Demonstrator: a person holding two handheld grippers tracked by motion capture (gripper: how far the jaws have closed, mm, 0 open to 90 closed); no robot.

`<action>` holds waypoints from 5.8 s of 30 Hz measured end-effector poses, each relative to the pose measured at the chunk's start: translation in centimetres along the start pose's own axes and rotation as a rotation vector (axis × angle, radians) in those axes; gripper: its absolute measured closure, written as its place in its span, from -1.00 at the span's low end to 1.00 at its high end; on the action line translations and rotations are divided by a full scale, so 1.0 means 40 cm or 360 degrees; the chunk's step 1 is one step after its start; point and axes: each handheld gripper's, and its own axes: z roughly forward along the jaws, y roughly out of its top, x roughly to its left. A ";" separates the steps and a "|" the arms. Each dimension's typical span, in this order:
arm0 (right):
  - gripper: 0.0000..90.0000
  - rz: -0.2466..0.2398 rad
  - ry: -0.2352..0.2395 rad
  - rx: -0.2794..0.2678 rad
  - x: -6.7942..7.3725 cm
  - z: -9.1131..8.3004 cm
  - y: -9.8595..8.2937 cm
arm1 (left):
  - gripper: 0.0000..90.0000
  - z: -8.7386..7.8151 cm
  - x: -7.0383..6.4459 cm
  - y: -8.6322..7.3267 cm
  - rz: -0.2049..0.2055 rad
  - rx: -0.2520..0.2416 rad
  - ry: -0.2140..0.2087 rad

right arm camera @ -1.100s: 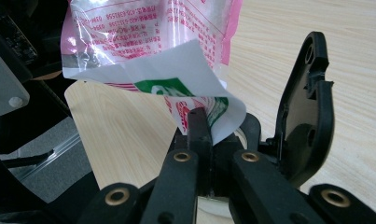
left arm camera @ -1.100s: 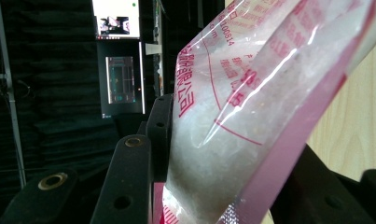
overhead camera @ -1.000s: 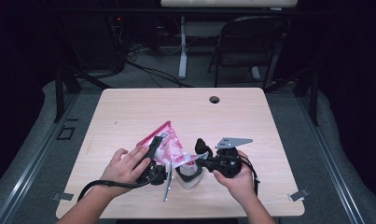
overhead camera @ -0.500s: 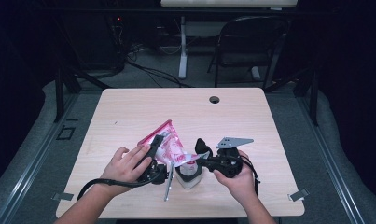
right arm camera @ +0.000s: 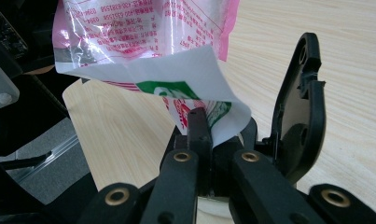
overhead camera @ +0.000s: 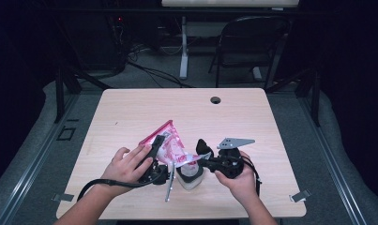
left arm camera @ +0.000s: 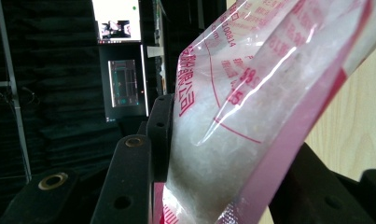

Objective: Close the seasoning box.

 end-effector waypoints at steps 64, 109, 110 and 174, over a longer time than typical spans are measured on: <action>1.00 0.0013 -0.0008 -0.0003 -0.004 0.002 -0.003 | 0.42 -0.002 0.017 0.007 0.0027 -0.0024 0.0041; 1.00 0.0011 -0.0017 0.0005 -0.006 0.003 -0.004 | 0.42 -0.004 0.026 0.011 0.0034 -0.0033 0.0063; 1.00 0.0011 -0.0016 0.0006 -0.006 0.003 -0.004 | 0.42 -0.004 0.025 0.011 0.0027 -0.0031 0.0057; 1.00 0.0020 -0.0014 -0.0002 -0.004 0.007 -0.006 | 0.42 -0.007 0.033 0.011 0.0050 -0.0046 0.0081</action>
